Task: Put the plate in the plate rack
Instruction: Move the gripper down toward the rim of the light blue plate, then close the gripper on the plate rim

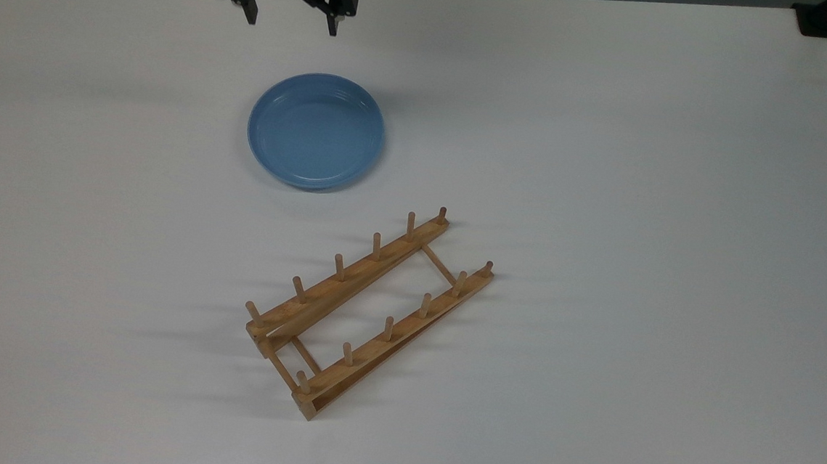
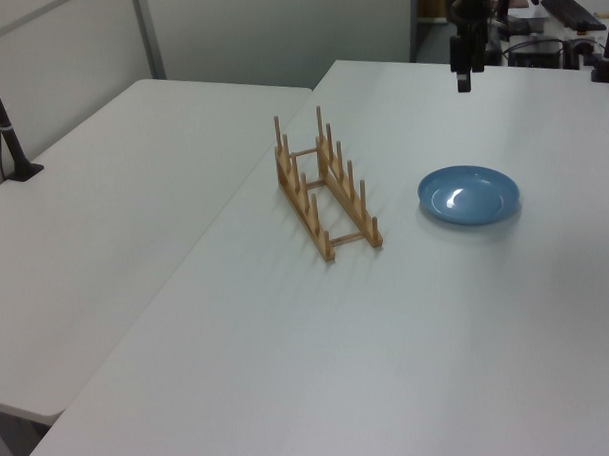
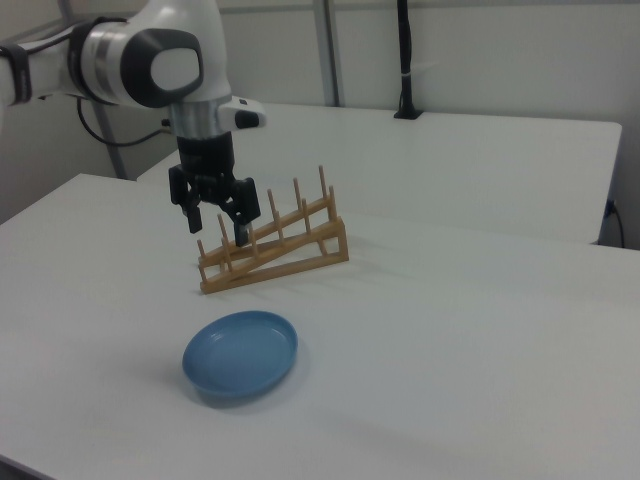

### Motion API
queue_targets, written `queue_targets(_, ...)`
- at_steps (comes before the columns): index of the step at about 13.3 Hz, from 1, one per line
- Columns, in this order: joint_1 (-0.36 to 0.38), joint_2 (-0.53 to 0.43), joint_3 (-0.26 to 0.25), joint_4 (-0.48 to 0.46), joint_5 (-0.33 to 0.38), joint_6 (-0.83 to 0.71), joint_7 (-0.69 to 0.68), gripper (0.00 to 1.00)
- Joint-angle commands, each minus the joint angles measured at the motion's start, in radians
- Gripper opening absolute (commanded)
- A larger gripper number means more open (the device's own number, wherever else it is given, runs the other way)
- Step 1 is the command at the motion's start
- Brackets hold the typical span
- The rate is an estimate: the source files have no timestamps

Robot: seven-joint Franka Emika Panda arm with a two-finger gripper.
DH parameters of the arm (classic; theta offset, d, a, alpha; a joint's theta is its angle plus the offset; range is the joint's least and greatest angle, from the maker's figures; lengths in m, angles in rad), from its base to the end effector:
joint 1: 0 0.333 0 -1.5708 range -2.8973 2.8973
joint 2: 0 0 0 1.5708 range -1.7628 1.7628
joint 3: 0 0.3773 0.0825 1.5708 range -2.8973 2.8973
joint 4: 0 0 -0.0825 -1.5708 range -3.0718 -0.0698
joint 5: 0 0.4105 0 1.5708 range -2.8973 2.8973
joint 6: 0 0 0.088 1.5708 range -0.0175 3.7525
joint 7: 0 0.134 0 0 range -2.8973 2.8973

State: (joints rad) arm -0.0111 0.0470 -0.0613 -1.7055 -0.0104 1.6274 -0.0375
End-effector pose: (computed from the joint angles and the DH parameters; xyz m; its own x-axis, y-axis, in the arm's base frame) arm 0.5878 -0.0432 0.5691 0.9916 -0.0340 -0.1251 -0.0332 -0.9994 0.0084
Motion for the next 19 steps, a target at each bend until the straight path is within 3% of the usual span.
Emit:
queue_targets(1,-0.004,0.054,-0.026,-0.003,0.015,0.101,-0.116,1.0)
queue_targets(4,-0.006,0.137,-0.084,-0.011,0.018,0.192,-0.215,1.0)
queue_targets(6,-0.007,0.203,-0.12,-0.009,0.105,0.22,-0.348,0.95)
queue_targets(12,-0.007,0.312,-0.129,-0.019,0.119,0.232,-0.447,0.7)
queue_targets(19,-0.02,0.352,-0.167,-0.04,0.118,0.302,-0.558,0.6)
